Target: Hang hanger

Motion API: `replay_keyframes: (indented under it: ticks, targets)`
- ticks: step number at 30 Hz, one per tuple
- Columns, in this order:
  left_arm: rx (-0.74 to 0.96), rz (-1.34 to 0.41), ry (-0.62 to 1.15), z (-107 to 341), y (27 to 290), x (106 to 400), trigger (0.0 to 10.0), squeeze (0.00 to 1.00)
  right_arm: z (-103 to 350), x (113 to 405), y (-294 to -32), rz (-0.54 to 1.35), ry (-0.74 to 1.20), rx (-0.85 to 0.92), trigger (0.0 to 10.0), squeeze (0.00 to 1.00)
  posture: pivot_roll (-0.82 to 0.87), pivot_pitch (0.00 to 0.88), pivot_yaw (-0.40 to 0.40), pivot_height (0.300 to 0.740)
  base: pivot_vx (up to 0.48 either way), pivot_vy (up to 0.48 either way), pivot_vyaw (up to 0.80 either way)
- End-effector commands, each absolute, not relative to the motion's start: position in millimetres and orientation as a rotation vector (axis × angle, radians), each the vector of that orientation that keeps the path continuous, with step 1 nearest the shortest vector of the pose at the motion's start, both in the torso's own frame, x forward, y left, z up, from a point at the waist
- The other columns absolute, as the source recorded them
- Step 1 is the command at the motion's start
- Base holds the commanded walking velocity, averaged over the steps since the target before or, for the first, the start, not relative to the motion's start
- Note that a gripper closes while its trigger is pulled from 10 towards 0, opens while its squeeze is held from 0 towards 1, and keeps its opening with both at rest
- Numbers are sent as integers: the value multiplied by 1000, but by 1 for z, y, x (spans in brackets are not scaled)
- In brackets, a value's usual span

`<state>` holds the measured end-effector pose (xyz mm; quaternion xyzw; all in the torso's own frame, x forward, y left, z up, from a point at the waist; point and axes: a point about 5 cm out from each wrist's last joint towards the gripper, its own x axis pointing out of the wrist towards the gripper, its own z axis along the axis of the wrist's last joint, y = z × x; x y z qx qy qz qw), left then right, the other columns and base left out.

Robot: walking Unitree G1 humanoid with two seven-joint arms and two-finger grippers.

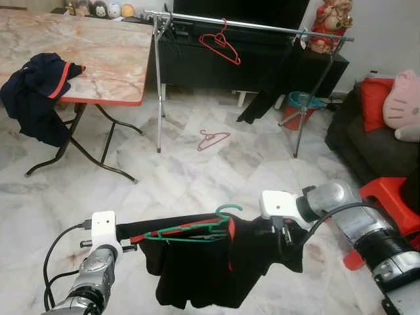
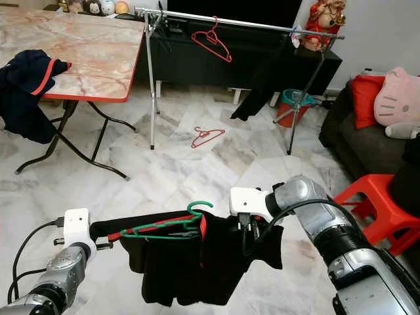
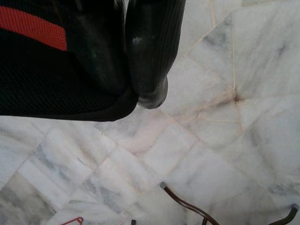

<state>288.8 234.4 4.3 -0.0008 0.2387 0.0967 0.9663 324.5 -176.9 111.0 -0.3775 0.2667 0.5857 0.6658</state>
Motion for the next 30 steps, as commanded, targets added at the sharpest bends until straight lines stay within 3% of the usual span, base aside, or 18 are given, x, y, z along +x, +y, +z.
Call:
replay_keyframes:
  ticks: [1, 23, 30]
  targets:
    - [-11, 253, 469, 11, 249, 291, 10000, 0, 113, 326, -198, 1253, 680, -927, 0, 0, -118, 0, -133, 740, 0, 0, 0]
    - [-80, 280, 407, 25, 253, 302, 10000, 0, 105, 325, -196, 1230, 728, -1024, 0, 0, -112, 0, -137, 740, 0, 0, 0]
    - [-175, 159, 370, 33, 241, 313, 10000, 0, 103, 331, -198, 1151, 734, -1069, 0, 0, -111, 0, -137, 740, 0, 0, 0]
